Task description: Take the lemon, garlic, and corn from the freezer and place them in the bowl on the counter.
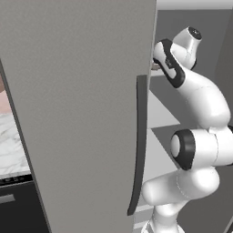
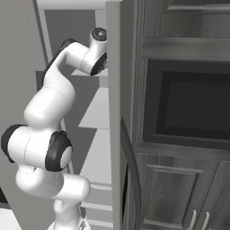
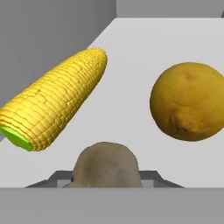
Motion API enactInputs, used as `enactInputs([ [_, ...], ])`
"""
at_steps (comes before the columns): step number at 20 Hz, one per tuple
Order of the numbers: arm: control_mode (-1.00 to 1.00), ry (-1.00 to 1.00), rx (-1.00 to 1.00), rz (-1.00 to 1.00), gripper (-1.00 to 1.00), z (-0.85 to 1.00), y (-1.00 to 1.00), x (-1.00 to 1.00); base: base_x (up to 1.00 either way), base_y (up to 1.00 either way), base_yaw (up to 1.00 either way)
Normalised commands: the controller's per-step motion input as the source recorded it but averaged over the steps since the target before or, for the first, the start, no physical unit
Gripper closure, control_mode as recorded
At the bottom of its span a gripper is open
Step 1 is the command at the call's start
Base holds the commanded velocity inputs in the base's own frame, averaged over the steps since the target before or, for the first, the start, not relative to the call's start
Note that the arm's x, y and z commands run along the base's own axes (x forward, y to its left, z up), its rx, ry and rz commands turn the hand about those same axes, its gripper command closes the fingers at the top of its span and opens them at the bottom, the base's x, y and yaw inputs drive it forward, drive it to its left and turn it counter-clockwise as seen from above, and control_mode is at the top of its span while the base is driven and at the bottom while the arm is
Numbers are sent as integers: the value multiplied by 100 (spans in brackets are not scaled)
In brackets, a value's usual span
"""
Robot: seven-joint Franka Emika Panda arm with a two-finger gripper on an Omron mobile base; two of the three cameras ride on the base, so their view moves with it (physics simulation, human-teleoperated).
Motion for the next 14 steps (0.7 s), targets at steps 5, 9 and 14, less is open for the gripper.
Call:
enactInputs([
  [5,-100,0,0,0,100,3,-19,-53,0,0,0],
  [9,-100,0,0,-6,100,2,-23,-87,0,0,0],
  [14,-100,0,0,-9,100,2,-14,-93,0,0,0],
])
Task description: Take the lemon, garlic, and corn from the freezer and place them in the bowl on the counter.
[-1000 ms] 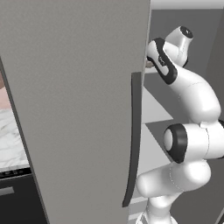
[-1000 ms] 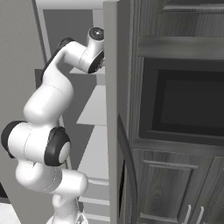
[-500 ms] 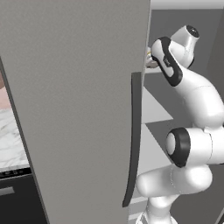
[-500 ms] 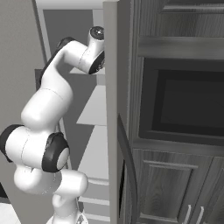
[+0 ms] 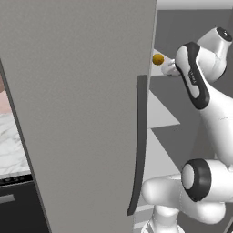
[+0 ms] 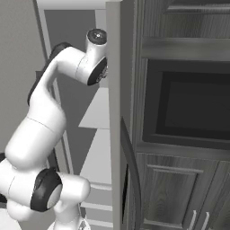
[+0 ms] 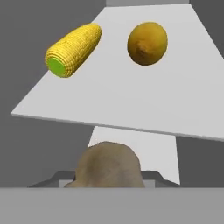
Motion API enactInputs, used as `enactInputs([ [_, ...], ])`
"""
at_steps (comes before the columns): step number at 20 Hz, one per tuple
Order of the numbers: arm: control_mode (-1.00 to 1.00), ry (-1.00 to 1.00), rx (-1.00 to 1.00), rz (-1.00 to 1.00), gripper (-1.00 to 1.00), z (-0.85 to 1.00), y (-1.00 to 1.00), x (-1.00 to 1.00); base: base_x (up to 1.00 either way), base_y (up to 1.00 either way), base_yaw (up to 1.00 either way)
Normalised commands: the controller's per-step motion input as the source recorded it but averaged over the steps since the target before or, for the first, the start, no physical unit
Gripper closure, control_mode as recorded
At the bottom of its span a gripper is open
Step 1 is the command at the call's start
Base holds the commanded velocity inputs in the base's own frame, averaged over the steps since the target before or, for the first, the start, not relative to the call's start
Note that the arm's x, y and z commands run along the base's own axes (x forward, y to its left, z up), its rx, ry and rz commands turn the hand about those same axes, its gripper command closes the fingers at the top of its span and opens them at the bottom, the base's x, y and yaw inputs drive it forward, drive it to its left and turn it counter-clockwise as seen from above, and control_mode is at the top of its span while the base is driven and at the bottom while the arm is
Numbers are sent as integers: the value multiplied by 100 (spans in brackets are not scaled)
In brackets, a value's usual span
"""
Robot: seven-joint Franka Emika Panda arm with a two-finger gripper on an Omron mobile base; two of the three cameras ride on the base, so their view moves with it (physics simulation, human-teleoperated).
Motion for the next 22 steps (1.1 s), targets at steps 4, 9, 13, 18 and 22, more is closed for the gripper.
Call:
enactInputs([
  [4,-100,0,0,-15,100,0,1,-89,0,0,0],
  [9,-100,3,0,-16,100,0,7,-63,0,0,0],
  [13,-100,3,0,-12,100,0,16,-51,0,0,0],
  [18,-100,2,-1,-2,100,0,37,-69,0,0,0],
  [22,-100,3,0,0,100,0,25,-98,0,0,0],
])
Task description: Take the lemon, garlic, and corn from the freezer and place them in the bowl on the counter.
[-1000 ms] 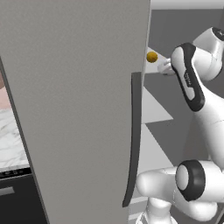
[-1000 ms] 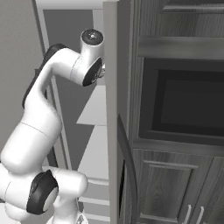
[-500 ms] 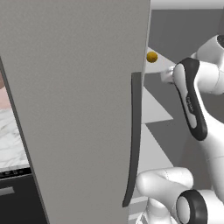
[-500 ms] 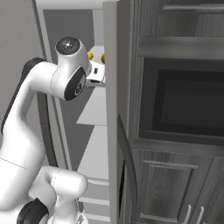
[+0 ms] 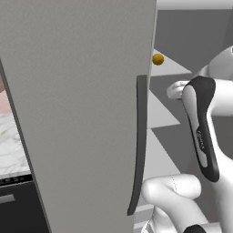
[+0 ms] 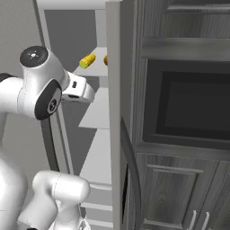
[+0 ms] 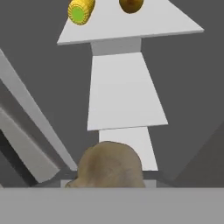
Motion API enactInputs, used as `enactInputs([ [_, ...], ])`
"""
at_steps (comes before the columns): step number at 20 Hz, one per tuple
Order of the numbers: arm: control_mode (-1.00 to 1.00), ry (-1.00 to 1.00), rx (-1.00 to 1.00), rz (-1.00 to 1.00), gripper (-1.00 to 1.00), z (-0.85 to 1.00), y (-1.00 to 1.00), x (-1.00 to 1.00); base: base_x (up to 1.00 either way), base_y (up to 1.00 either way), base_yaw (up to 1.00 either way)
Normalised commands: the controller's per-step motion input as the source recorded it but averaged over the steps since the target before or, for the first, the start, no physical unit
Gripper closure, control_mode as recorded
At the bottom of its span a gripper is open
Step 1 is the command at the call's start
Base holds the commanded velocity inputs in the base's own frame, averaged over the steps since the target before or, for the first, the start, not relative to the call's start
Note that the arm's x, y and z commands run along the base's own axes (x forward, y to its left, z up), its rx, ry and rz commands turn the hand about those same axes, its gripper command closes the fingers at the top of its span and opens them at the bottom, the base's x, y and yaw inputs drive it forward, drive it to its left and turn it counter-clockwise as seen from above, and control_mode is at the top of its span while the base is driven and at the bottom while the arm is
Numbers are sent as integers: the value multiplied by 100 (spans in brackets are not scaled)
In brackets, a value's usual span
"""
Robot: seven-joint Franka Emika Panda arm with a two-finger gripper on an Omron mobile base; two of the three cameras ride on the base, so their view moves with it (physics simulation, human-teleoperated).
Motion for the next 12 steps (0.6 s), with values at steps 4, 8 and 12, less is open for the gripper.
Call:
enactInputs([
  [4,-100,6,0,0,100,0,34,-100,0,0,0],
  [8,-100,2,-2,0,100,0,54,-100,0,0,0],
  [12,-100,5,-1,0,100,11,33,-67,0,0,0],
])
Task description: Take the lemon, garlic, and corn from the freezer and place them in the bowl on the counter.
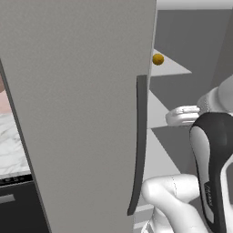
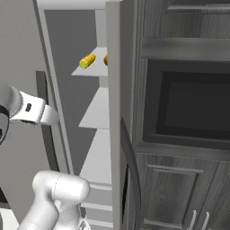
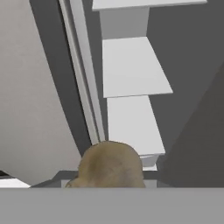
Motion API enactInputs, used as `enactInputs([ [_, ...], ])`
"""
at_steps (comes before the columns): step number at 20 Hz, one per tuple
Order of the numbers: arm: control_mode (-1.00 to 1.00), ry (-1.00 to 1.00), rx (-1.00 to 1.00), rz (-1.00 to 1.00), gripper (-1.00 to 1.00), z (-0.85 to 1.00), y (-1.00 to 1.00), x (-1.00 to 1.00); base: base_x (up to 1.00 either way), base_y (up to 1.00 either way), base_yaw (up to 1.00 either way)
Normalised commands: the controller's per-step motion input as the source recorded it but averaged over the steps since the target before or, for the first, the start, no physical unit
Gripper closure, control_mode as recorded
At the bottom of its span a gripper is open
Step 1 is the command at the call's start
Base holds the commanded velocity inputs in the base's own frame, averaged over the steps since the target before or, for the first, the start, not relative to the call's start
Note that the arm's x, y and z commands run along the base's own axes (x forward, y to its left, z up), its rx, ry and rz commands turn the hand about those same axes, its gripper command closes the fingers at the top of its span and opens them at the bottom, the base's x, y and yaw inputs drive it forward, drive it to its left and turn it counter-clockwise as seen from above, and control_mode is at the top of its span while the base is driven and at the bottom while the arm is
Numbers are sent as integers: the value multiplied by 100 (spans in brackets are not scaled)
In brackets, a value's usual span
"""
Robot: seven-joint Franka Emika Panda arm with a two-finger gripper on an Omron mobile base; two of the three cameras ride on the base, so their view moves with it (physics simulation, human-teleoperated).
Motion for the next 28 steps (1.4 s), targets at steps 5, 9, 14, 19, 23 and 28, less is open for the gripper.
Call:
enactInputs([
  [5,-100,13,-2,1,100,10,6,-18,0,0,0],
  [9,-100,20,0,3,100,10,0,0,0,0,0],
  [14,-100,3,-1,2,100,0,0,0,0,0,0],
  [19,-100,2,0,1,100,0,-1,5,0,0,0],
  [23,-100,0,0,6,100,-1,-13,-11,0,0,0],
  [28,100,0,0,4,100,-2,-1,-11,-30,0,7],
])
